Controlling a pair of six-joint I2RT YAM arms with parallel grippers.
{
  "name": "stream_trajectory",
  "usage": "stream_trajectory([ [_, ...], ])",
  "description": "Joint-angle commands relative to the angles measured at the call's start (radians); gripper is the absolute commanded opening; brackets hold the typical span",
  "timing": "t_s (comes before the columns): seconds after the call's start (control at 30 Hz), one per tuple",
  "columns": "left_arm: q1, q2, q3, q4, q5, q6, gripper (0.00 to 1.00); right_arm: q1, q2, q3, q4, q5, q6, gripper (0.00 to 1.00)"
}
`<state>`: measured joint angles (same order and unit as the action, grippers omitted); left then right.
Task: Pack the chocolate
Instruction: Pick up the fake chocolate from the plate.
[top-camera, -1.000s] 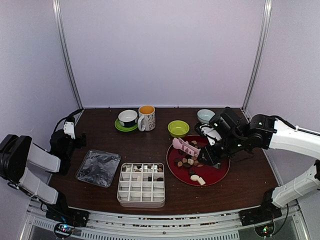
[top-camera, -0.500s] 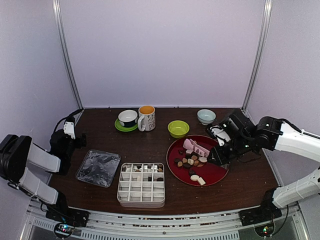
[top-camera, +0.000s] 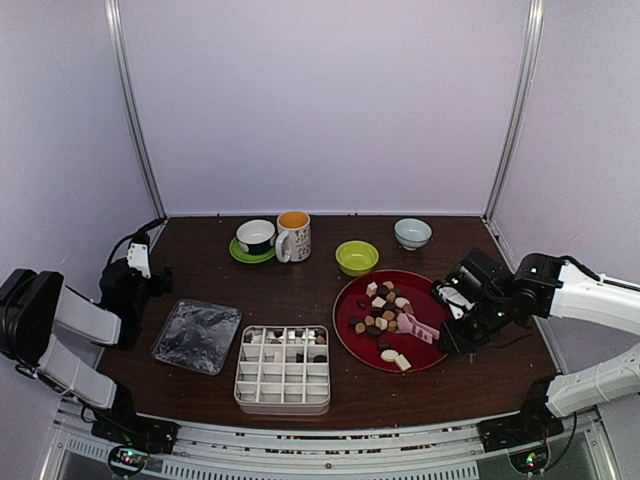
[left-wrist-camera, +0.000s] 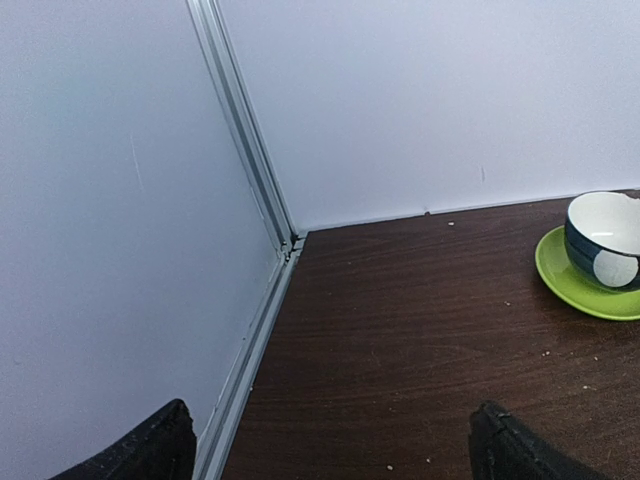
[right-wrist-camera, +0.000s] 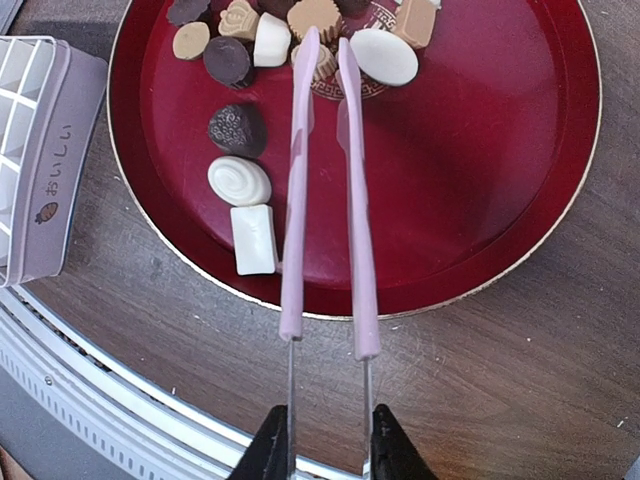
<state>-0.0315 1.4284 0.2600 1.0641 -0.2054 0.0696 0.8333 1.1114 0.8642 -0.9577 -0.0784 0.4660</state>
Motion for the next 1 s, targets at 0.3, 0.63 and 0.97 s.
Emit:
stream_trajectory([
  [0.3, 0.009, -0.001, 0.016, 0.027, -0.005, -0.001, 0.98, -0.009, -0.009, -0.037, -0.003, 0.002, 0.039, 0.25],
  [0.63, 0.009, -0.001, 0.016, 0.027, -0.005, -0.001, 0.98, -0.009, -0.005, -0.030, 0.005, -0.005, 0.044, 0.25],
  [0.97, 0.009, 0.000, 0.016, 0.027, -0.005, -0.001, 0.98, -0.010, -0.009, -0.044, -0.032, -0.006, 0.050, 0.25],
])
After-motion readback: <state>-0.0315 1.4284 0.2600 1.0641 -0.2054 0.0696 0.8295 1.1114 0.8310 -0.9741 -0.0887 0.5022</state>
